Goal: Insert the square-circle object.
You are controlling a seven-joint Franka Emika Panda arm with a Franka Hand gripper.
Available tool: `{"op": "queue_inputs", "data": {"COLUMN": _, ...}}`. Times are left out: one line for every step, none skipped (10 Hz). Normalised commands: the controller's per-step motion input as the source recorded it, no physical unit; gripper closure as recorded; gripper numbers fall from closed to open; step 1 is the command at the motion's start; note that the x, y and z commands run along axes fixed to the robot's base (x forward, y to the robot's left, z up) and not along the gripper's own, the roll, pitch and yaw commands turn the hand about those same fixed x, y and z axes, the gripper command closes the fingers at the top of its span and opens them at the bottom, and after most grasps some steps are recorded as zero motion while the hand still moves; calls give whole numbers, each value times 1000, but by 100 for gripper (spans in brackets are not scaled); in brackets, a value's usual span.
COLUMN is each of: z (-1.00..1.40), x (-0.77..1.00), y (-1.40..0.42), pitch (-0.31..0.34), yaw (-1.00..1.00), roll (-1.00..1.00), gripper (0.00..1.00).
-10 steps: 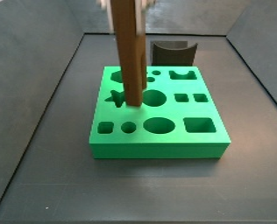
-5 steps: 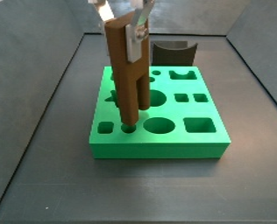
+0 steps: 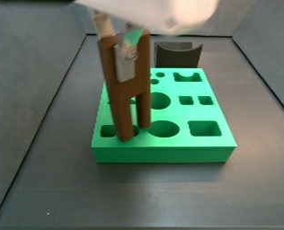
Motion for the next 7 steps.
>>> {"op": "queue_inputs", "data": {"z": -37, "x": -363, "y": 0, "pitch": 66, "yaw": -751, "roll": 170, "gripper": 100}}
{"op": "queue_inputs", "data": {"z": 0, "x": -374, "y": 0, "pitch": 74, "yaw": -749, "roll": 190, "gripper": 100}}
{"op": "queue_inputs", "data": {"z": 0, "x": -369, "y": 0, "pitch": 74, "yaw": -754, "roll": 207, "gripper": 100}}
{"op": "queue_inputs", "data": {"z": 0, "x": -326, "y": -9, "pitch": 77, "yaw": -791, "roll": 220, "gripper": 100}}
{"op": "queue_inputs", "data": {"z": 0, "x": -266, "y": -29, "pitch": 80, "yaw": -846, "roll": 216, "gripper": 100}}
{"op": "queue_inputs", "data": {"z": 0, "x": -243, "y": -37, "pitch": 83, "yaw": -866, "roll": 211, "gripper": 100}}
{"op": "queue_inputs", "data": {"z": 0, "x": -206, "y": 0, "pitch": 34, "yaw": -874, "roll": 126, "gripper": 100}}
